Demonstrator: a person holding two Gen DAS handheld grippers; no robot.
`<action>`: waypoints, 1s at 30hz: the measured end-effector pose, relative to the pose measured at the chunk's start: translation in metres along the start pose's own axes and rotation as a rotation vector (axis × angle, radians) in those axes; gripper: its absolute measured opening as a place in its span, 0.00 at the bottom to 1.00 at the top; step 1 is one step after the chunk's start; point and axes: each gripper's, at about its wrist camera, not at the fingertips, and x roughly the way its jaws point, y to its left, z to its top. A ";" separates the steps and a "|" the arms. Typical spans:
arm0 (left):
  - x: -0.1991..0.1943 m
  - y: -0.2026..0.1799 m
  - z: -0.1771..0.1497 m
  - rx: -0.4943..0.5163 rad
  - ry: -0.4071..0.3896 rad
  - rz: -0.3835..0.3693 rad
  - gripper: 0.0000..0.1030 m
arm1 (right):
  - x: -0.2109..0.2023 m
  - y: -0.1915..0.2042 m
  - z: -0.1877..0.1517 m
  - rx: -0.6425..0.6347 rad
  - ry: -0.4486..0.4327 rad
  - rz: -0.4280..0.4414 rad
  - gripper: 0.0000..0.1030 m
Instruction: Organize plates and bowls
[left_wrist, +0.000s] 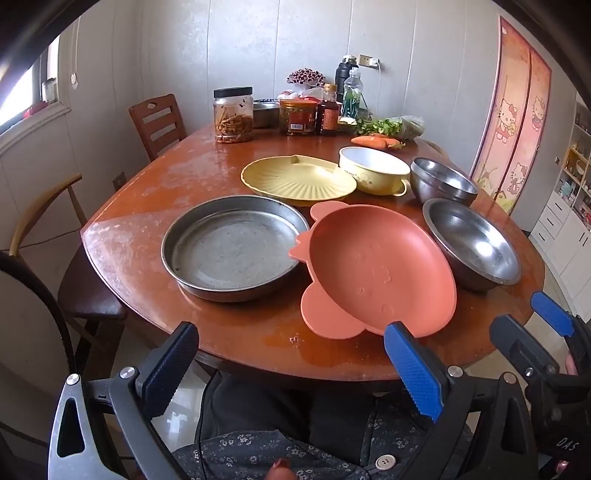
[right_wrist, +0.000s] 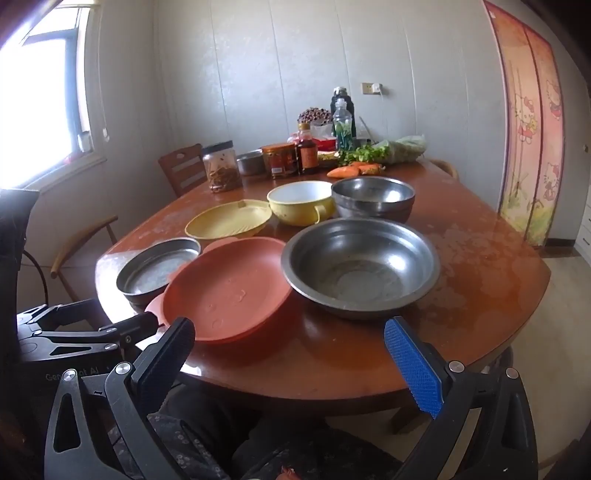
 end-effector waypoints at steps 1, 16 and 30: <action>0.000 0.000 0.001 0.001 0.001 -0.001 0.98 | 0.001 0.001 0.000 -0.003 0.002 -0.002 1.00; -0.003 -0.005 -0.002 0.018 -0.001 -0.002 0.98 | 0.001 0.004 -0.002 -0.020 0.006 -0.012 1.00; -0.005 -0.006 -0.002 0.019 -0.001 -0.005 0.98 | 0.001 0.004 -0.002 -0.024 0.013 -0.005 1.00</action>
